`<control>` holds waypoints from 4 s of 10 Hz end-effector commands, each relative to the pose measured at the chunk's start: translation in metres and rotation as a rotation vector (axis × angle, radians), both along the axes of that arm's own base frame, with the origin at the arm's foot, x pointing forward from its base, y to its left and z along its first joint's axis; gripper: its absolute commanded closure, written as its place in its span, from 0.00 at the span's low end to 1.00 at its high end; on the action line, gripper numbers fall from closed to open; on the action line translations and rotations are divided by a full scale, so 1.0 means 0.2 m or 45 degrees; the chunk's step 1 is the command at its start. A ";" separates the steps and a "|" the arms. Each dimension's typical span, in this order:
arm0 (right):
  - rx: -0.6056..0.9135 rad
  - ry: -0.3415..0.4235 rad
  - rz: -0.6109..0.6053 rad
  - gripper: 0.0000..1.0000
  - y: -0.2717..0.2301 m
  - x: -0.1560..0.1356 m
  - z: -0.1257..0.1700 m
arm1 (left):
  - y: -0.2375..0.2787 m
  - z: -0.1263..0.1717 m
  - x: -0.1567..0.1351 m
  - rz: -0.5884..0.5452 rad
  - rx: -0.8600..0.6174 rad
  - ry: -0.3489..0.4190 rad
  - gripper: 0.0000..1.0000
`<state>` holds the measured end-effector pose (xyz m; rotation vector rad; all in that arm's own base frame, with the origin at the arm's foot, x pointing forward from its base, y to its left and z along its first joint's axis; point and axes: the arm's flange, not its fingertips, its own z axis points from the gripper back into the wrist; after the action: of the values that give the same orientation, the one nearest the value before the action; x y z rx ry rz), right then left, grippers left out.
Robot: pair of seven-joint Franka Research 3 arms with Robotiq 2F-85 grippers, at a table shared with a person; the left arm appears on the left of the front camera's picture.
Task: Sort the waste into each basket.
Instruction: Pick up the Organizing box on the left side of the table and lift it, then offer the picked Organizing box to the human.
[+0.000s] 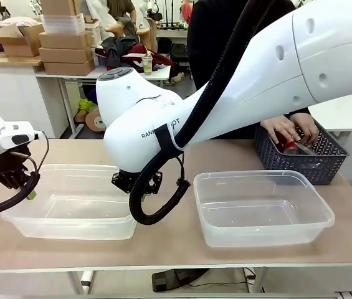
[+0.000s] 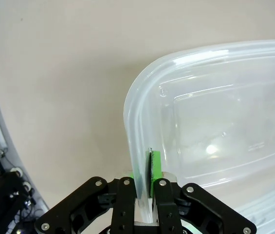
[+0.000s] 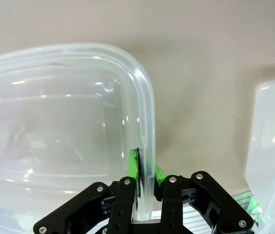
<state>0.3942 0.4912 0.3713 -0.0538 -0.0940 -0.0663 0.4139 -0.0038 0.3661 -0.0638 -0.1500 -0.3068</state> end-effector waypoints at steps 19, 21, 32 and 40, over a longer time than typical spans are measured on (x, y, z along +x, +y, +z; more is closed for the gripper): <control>-0.062 -0.086 0.004 0.95 -1.03 0.06 0.78 | -1.15 0.74 0.26 0.385 -0.141 0.101 0.94; -0.035 -0.029 -0.038 0.95 -1.29 0.15 0.70 | -1.54 0.70 0.39 0.323 0.050 0.139 0.94; 0.040 -0.001 -0.105 0.95 -1.44 0.32 0.59 | -1.49 0.72 0.44 0.386 0.001 0.108 0.94; 0.040 -0.001 -0.105 0.95 -1.44 0.32 0.59 | -1.49 0.72 0.44 0.386 0.001 0.108 0.94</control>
<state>0.4620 0.2028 0.4897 -0.0222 -0.0937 -0.1513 0.5011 -0.2997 0.5040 -0.0486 -0.0621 0.0009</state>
